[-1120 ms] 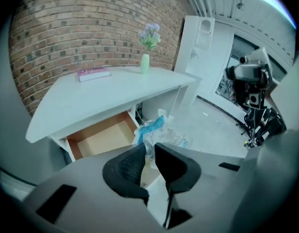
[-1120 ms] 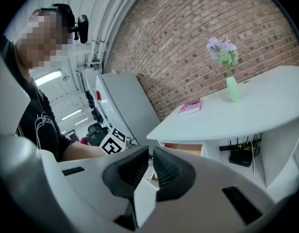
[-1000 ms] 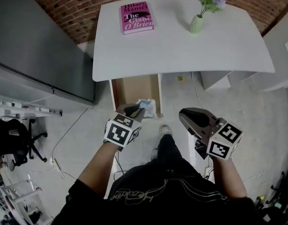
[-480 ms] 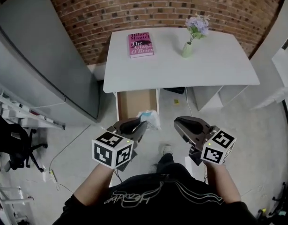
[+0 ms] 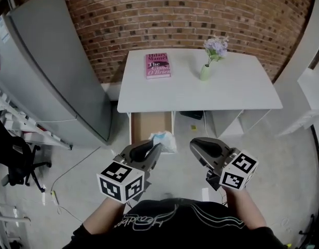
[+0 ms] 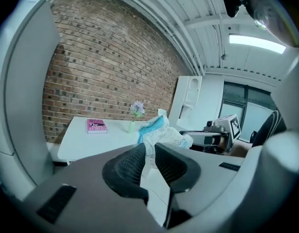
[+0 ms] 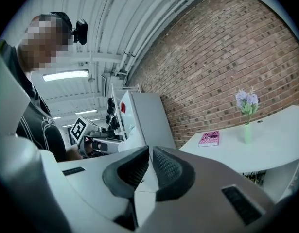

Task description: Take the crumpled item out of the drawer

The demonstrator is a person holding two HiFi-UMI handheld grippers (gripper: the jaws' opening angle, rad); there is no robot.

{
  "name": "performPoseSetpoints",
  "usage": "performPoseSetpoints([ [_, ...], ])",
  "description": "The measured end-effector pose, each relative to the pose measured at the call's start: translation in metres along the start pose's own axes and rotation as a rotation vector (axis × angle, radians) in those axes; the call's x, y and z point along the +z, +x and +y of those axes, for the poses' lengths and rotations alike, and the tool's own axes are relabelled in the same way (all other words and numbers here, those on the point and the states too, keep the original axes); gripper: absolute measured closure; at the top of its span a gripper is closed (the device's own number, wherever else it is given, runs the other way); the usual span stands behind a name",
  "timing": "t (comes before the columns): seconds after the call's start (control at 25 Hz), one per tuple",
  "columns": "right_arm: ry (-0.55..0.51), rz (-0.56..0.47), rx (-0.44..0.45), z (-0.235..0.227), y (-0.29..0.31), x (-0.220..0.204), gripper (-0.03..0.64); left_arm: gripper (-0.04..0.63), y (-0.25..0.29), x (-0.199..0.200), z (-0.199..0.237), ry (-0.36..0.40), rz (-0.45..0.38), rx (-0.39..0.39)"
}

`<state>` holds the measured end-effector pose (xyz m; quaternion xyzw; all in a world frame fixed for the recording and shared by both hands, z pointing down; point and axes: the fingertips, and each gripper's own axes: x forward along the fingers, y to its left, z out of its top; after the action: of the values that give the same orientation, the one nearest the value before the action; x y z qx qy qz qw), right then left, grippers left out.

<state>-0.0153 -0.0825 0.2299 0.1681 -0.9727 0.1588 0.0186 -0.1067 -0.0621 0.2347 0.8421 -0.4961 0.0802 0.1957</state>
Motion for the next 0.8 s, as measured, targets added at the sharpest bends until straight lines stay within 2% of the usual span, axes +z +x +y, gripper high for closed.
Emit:
performPoseSetpoints([
  [0.4,-0.022,0.014,0.053,0.000,-0.035,0.019,0.561,0.515,0.007,0.015,-0.039,-0.032,-0.026,0.055],
  [0.8,-0.022,-0.002,0.063,0.003,-0.055,0.026,0.561,0.515,0.007,0.018,-0.063,-0.009,-0.022,0.066],
])
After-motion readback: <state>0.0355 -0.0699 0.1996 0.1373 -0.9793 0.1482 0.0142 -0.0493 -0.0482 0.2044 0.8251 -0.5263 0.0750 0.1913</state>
